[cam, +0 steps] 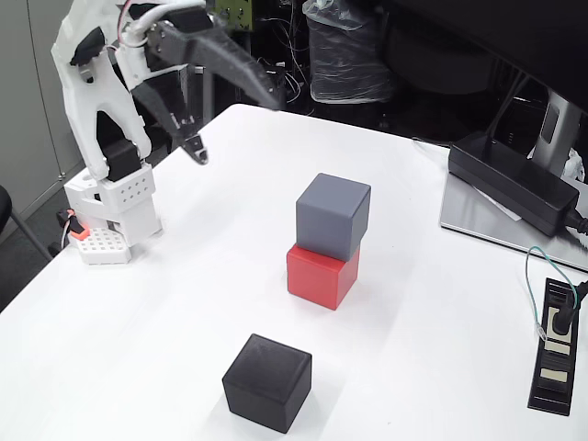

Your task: Stack the three blocks in an ordered color.

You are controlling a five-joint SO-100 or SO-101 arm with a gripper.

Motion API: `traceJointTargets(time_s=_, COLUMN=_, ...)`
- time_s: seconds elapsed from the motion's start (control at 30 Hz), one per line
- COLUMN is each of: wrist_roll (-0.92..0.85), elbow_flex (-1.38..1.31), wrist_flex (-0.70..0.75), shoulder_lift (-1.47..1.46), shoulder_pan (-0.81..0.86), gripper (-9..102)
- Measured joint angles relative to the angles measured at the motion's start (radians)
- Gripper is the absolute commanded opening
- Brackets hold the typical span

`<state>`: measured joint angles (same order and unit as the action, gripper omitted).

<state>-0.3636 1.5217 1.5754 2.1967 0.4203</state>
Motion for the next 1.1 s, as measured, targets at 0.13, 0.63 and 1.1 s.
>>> traceJointTargets(time_s=0.13, wrist_roll=-0.101, elbow_flex=0.058, wrist_flex=0.0, shoulder_lift=-0.101, shoulder_pan=0.101, gripper=38)
traceJointTargets(time_s=0.63, wrist_roll=-0.15, elbow_flex=0.08, wrist_flex=-0.178, shoulder_lift=-0.534, shoulder_pan=0.13, gripper=38)
traceJointTargets(time_s=1.1, wrist_roll=-0.15, elbow_flex=0.037, wrist_flex=-0.25, shoulder_lift=-0.73, shoulder_pan=0.13, gripper=38)
